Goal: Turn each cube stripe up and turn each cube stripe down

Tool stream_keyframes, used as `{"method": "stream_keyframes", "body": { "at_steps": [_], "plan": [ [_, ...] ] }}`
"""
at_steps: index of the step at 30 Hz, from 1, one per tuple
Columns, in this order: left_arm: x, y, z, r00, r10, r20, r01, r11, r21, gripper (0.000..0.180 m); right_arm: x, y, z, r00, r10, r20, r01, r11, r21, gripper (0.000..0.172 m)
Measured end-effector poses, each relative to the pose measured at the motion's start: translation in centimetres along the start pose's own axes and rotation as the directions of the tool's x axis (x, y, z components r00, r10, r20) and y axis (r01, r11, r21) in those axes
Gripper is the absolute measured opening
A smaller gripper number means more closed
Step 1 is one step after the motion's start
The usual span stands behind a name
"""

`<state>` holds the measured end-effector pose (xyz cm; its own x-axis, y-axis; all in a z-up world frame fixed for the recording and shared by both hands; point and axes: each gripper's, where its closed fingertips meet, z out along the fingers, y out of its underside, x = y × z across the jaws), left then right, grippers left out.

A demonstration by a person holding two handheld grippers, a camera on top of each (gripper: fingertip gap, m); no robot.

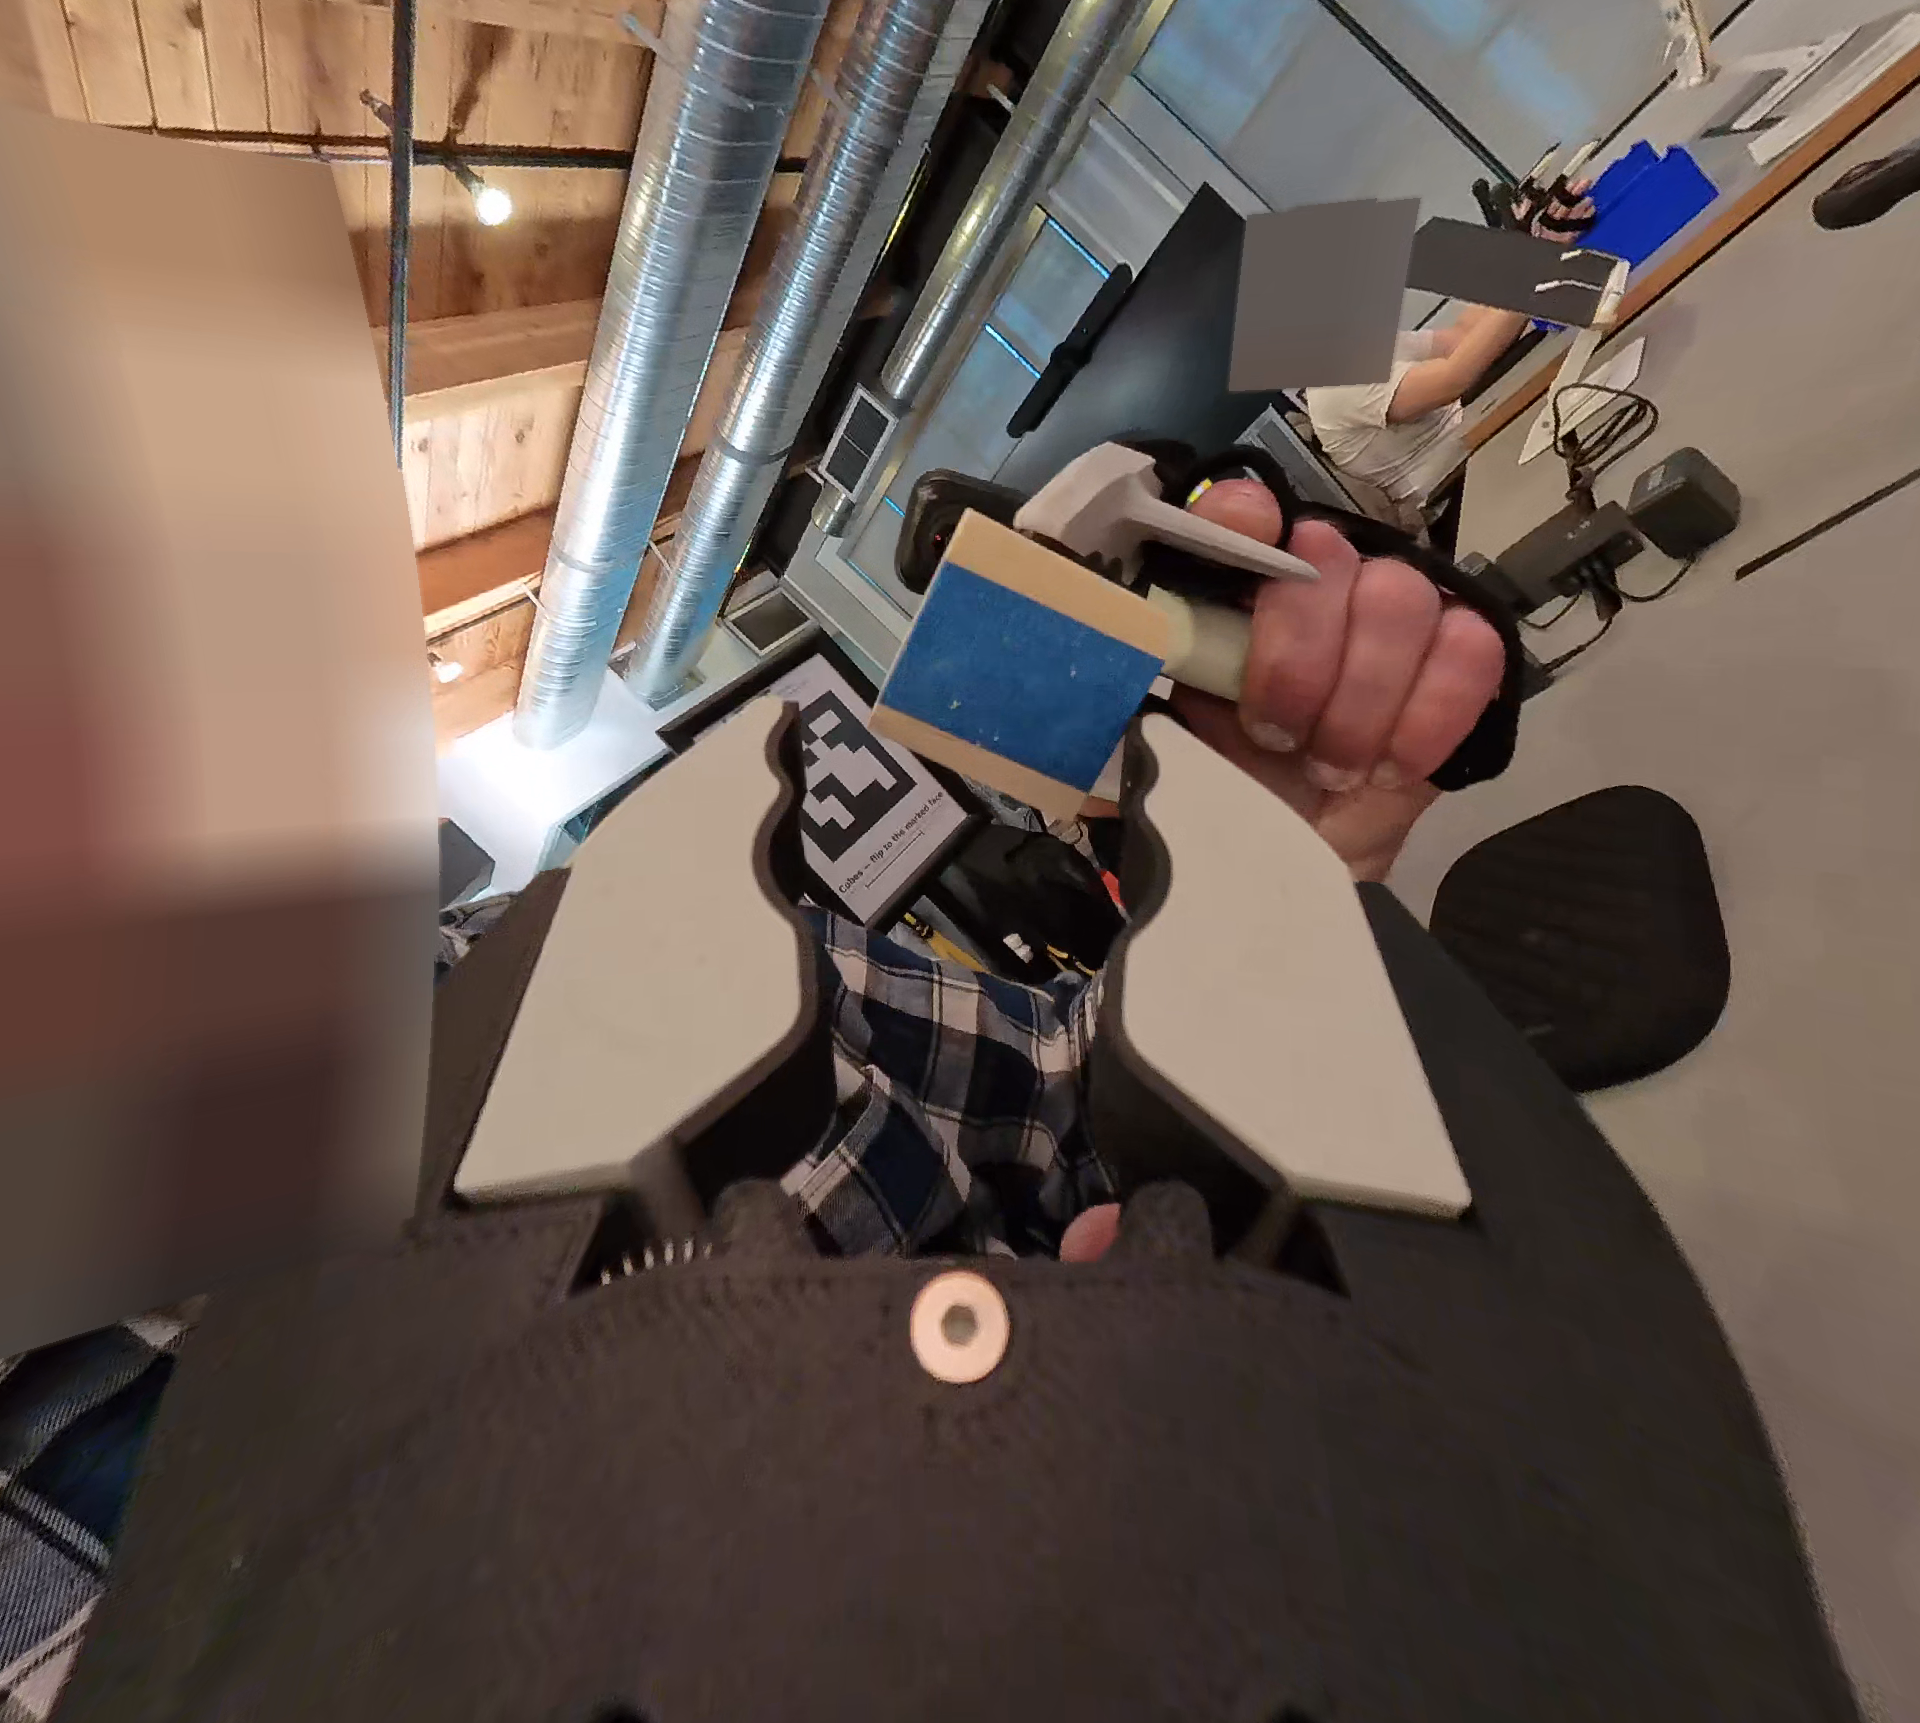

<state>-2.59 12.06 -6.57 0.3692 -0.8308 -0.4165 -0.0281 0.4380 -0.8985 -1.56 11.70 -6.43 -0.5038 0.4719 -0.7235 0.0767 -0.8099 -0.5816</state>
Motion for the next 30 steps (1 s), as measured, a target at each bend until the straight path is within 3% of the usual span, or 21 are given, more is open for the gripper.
{"method": "stream_keyframes", "body": {
  "at_steps": [10,14,17,19,20,22,24,25,30],
  "plan": [
    [1.9,0.7,1.7,0.982,0.179,-0.062,-0.186,0.972,-0.144,0.042,0.5,0.8,-1.3,0.999,0.029,-0.042,-0.031,0.998,-0.048,0.047],
    [1.5,1.2,1.9,0.987,0.156,-0.021,-0.158,0.974,-0.165,0.047,0.0,0.7,-2.6,0.984,-0.102,-0.146,0.086,0.990,-0.113,0.046],
    [0.9,1.2,0.9,0.994,0.112,0.009,-0.109,0.982,-0.157,0.044,-2.0,-1.3,-5.8,0.946,-0.223,-0.237,0.192,0.971,-0.145,0.046],
    [0.2,2.0,-0.1,0.994,0.099,0.047,-0.088,0.978,-0.191,0.039,-1.9,-3.5,-10.3,0.815,-0.372,-0.444,0.290,0.926,-0.243,0.046],
    [-0.1,2.5,-0.7,0.995,0.084,0.060,-0.070,0.975,-0.209,0.036,-1.3,-5.1,-13.6,0.683,-0.444,-0.580,0.318,0.896,-0.311,0.046],
    [-0.9,3.7,-1.7,0.994,0.052,0.093,-0.026,0.965,-0.261,0.027,-0.5,-8.6,-21.9,0.328,-0.525,-0.785,0.289,0.847,-0.445,0.046],
    [-1.5,4.4,-2.6,0.991,0.040,0.130,-0.003,0.963,-0.271,0.027,-0.5,-11.7,-30.5,0.020,-0.482,-0.876,0.193,0.862,-0.469,0.046],
    [-1.5,4.3,-2.9,0.990,0.026,0.137,0.008,0.969,-0.247,0.024,-0.3,-12.7,-34.3,-0.084,-0.439,-0.894,0.149,0.882,-0.447,0.046],
    [-2.3,5.0,-3.9,0.981,0.004,0.192,0.042,0.970,-0.239,0.024,4.5,-13.2,-48.1,-0.326,-0.261,-0.909,-0.082,0.965,-0.248,0.047]
  ]
}}
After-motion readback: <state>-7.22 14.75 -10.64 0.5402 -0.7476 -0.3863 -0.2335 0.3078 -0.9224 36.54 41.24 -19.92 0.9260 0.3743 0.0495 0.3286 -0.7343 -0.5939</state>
